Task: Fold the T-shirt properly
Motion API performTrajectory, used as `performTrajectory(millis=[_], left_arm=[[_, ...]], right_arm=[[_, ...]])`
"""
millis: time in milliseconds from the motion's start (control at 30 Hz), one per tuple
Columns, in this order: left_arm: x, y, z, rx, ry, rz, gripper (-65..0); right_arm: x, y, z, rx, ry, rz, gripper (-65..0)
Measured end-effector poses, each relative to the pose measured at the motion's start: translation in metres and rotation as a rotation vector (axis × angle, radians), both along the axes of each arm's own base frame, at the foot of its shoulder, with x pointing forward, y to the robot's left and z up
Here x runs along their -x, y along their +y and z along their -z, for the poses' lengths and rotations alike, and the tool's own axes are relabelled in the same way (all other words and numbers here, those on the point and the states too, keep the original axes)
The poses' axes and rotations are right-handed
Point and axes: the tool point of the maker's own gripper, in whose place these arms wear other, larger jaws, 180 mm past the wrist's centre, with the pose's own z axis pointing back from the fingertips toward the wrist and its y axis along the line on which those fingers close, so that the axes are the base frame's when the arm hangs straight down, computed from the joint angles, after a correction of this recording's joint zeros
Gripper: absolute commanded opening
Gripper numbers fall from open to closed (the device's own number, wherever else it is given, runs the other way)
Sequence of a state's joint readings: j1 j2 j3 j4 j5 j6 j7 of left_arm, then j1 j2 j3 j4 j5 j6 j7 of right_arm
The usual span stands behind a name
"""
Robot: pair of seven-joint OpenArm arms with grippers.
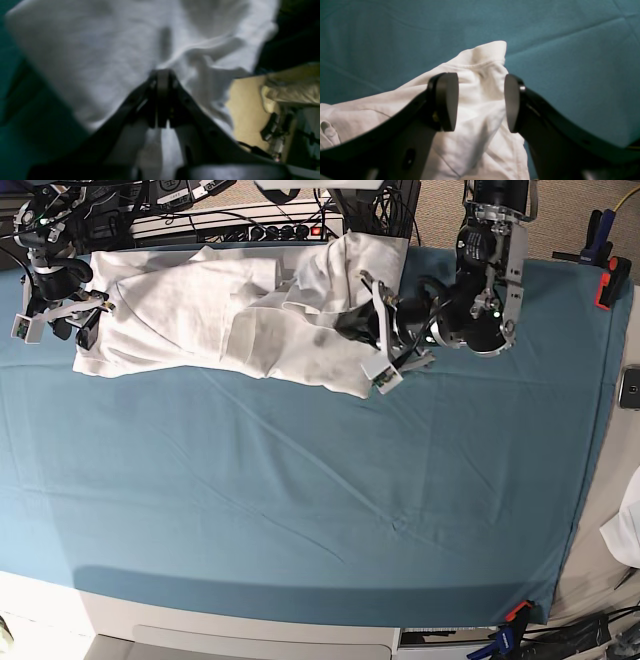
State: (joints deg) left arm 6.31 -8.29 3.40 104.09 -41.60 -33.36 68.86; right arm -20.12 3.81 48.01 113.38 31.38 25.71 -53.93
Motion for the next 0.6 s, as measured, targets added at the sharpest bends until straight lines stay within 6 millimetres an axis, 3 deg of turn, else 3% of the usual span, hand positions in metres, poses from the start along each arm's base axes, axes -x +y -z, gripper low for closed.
performTrajectory(millis=[300,600], left_arm=[[-0.002,0.004,0.005,-0.024,0.019,-0.045,-65.0],[0.032,-0.008,0.014,0.012,0.111,0.002,-65.0]], right_arm=[[0.000,0.000,0.000,0.000,0.000,0.000,-35.5],[0.000,0.000,0.000,0.000,-0.001,0.000,-35.5]])
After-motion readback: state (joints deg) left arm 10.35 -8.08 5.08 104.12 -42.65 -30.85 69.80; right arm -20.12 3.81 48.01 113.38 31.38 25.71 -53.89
